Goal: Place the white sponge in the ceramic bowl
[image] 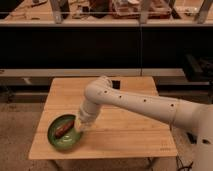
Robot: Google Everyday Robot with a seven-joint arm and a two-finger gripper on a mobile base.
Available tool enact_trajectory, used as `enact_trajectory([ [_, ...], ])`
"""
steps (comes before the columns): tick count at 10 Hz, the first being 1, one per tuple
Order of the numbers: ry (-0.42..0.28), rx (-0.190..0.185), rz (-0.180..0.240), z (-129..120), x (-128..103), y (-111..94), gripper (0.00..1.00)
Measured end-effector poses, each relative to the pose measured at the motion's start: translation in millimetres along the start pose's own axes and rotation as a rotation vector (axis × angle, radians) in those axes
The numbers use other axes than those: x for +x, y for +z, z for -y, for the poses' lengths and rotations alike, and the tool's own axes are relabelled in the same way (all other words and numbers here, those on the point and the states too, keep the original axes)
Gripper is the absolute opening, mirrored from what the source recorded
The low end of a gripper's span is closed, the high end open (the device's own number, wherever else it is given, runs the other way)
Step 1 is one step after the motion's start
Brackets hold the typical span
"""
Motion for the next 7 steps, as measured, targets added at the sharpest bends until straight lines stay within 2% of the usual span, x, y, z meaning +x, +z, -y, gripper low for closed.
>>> enact_trajectory([
  [1,-0.039,0.048,0.036,13.0,-6.0,6.8,0.18],
  [2,-0.076,0.088,0.074,22.8,-9.8,15.7,0.26],
  [3,-0.109,0.114,0.108,28.4,-10.0,27.4,0.37],
  [5,-0.131,0.126,0.126,25.3,-2.6,42.4,0.55],
  [6,-0.138,0.130,0.125,23.2,4.3,48.0,0.68],
  [7,-0.140,0.130,0.120,20.8,8.3,49.3,0.75],
])
